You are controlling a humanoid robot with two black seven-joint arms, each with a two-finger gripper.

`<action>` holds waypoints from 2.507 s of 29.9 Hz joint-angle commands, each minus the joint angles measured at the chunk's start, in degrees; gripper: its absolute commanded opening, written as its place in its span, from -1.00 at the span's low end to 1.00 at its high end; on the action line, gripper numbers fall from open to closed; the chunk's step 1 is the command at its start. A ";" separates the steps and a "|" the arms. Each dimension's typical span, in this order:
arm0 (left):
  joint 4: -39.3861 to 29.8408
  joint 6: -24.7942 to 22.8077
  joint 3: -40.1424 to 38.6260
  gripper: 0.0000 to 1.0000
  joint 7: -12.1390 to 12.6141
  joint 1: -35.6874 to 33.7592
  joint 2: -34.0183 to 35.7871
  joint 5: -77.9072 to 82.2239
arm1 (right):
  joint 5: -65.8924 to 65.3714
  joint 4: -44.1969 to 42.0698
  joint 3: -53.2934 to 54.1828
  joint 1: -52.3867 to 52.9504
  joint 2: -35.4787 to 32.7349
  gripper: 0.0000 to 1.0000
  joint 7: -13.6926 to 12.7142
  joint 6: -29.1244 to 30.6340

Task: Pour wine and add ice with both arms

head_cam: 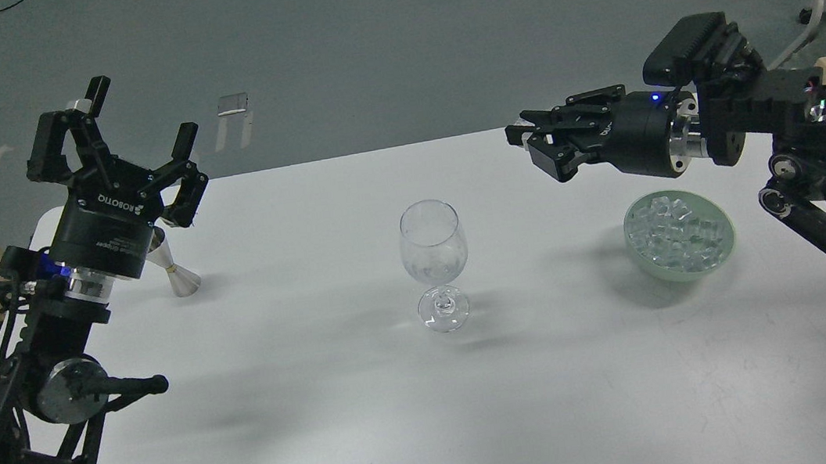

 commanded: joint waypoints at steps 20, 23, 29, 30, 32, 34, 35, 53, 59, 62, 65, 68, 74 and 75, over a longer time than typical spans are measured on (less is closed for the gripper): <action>0.00 0.25 -0.81 0.96 0.00 -0.08 1.13 0.00 | 0.00 4.21 -0.70 0.59 3.92 -0.70 0.21 -0.03; 0.00 0.25 -0.90 0.96 0.00 -0.08 1.48 -0.09 | 0.00 4.12 -2.45 0.94 5.77 -0.70 0.12 0.67; 0.00 0.25 -1.17 0.96 -0.09 -0.08 1.74 -0.09 | 0.00 4.39 -6.06 2.35 6.12 -0.70 -0.23 2.60; 0.00 0.25 -1.25 0.96 0.00 -0.08 1.74 -0.09 | 0.00 4.30 -6.32 2.35 6.29 -0.70 -0.49 2.60; 0.00 0.25 -1.25 0.96 -0.09 -0.08 1.74 -0.09 | 0.00 4.30 -6.41 2.35 6.65 -0.70 -0.67 2.60; 0.00 0.16 -1.25 0.96 -0.09 -0.08 1.83 -0.09 | 0.00 4.21 -6.41 2.35 6.74 -0.70 -0.67 2.60; 0.09 0.16 -1.25 0.96 -0.09 -0.08 1.92 -0.09 | 0.00 4.12 -6.50 2.26 6.74 -0.70 -0.67 2.60; 0.00 -0.10 -2.04 0.96 0.09 0.00 2.53 -0.53 | 0.00 3.51 -6.59 3.40 8.49 -0.70 -0.93 3.13; 0.00 -0.19 -2.22 0.96 0.09 0.00 3.33 -0.62 | 0.00 3.51 -6.59 3.40 8.49 -0.70 -0.93 3.40; 0.00 -0.37 -2.31 0.96 0.18 0.00 3.41 -0.70 | 0.00 3.33 -6.59 3.31 8.58 -0.70 -1.19 3.40; 0.00 -0.37 -2.40 0.96 0.18 0.00 4.03 -0.88 | 0.00 3.07 -6.59 3.31 9.02 -0.70 -1.28 3.40; 0.00 -0.37 -2.40 0.96 0.18 0.00 4.21 -0.88 | 0.00 2.72 -6.50 3.49 9.19 -0.70 -1.37 3.40; 0.00 -0.37 -2.40 0.96 0.18 0.00 4.21 -0.88 | 0.00 2.36 -6.41 3.40 10.25 -0.50 -4.61 3.40; 0.09 -0.37 -2.40 0.96 0.18 0.00 4.21 -0.88 | 0.00 2.36 -6.41 3.31 10.34 -0.40 -5.32 3.40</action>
